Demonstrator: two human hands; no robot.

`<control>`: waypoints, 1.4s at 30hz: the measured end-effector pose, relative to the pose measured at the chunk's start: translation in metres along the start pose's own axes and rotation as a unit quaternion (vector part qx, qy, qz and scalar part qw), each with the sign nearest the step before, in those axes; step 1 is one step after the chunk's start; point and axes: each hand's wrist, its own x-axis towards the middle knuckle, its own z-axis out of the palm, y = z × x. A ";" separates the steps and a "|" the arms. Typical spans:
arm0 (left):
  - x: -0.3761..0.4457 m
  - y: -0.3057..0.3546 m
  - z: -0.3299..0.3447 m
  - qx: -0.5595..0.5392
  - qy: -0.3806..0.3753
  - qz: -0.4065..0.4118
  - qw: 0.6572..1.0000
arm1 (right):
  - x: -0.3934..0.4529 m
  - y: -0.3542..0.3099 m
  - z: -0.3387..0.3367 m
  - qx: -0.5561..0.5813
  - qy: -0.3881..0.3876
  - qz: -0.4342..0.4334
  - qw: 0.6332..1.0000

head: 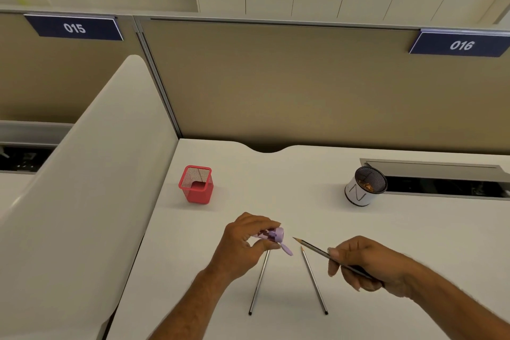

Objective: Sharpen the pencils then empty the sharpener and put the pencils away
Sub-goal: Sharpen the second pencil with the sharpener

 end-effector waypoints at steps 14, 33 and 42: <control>-0.004 -0.001 0.005 -0.030 -0.010 -0.027 0.999 | 0.006 0.009 0.011 0.002 0.209 -0.086 0.974; -0.022 -0.030 0.003 -0.071 -0.015 -0.164 0.984 | 0.109 0.087 0.082 -0.236 0.351 0.105 0.900; -0.025 -0.037 0.000 -0.059 -0.016 -0.182 0.981 | 0.121 0.092 0.077 -0.224 0.342 0.130 0.903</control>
